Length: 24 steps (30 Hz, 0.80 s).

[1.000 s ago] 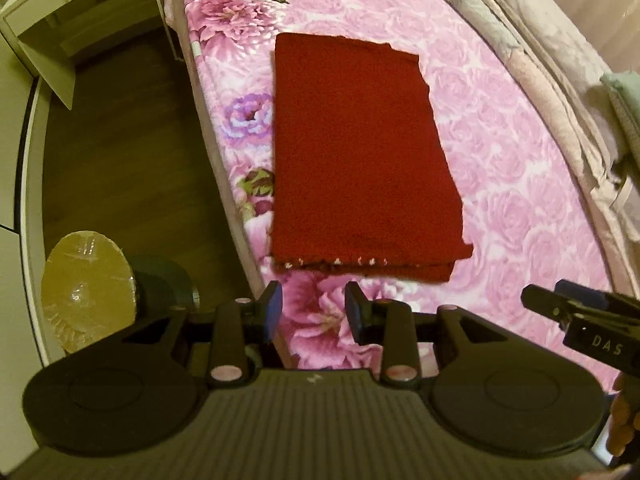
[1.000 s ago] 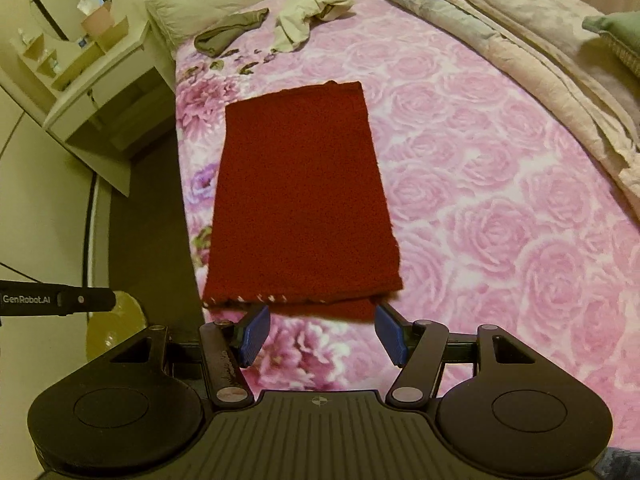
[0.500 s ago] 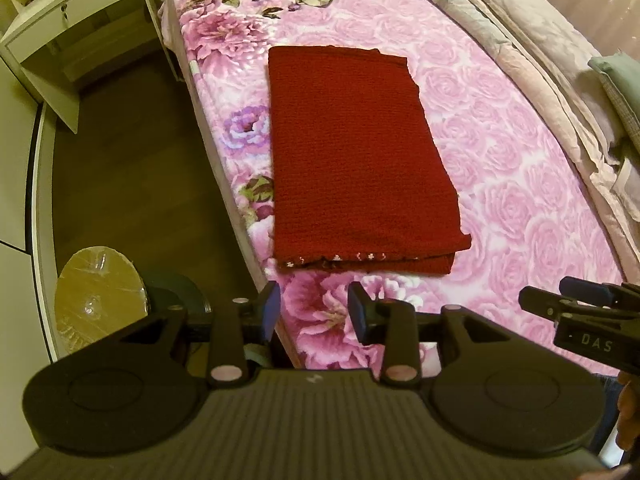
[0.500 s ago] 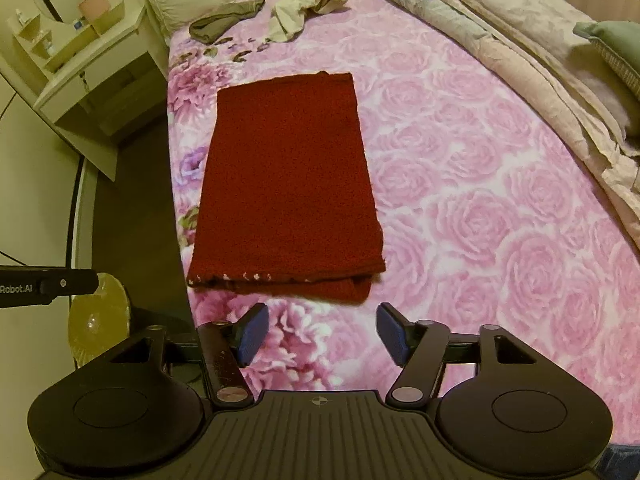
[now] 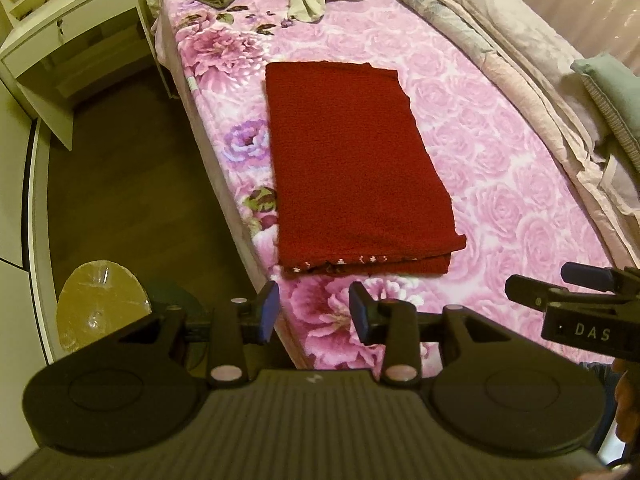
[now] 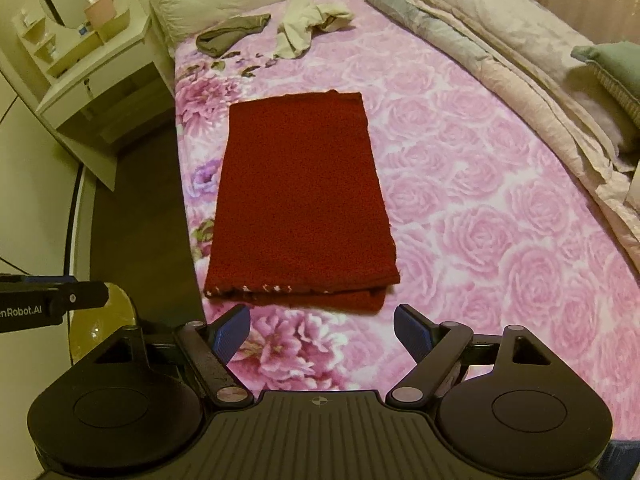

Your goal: Fold clothes

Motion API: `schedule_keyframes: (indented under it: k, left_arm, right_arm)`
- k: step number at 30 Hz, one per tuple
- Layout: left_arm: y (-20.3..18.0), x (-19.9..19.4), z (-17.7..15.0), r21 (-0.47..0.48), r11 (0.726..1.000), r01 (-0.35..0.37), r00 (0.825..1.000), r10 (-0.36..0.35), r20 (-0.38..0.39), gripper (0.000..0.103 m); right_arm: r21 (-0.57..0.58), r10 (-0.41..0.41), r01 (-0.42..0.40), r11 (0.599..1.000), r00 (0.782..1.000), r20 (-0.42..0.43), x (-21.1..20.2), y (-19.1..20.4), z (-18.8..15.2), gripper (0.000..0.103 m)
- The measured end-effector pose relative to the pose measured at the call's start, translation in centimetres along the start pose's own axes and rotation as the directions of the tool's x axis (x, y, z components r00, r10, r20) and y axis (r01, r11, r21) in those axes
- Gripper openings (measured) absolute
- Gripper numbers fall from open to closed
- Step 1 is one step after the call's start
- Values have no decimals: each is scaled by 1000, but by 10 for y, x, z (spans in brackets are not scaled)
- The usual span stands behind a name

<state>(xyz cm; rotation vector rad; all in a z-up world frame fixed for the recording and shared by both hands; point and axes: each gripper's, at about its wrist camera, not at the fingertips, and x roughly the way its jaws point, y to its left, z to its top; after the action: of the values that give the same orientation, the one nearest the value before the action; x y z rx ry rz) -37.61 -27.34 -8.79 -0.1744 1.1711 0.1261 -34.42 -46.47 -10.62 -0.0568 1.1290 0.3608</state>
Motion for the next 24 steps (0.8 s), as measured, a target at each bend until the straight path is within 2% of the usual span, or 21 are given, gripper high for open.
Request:
schedule_keyframes:
  k: [13,24]
  left_arm:
    - [55,-38,-16,-19,1000,16,997,-14,77,35]
    - [61,-40,-21,47,999,-10,998,7,62,36]
  right_arm:
    - [-8,-11,11,1000,999,47,-21,59,-14,82]
    - [69,-26,20,997,996,84,-25,48,-26,82]
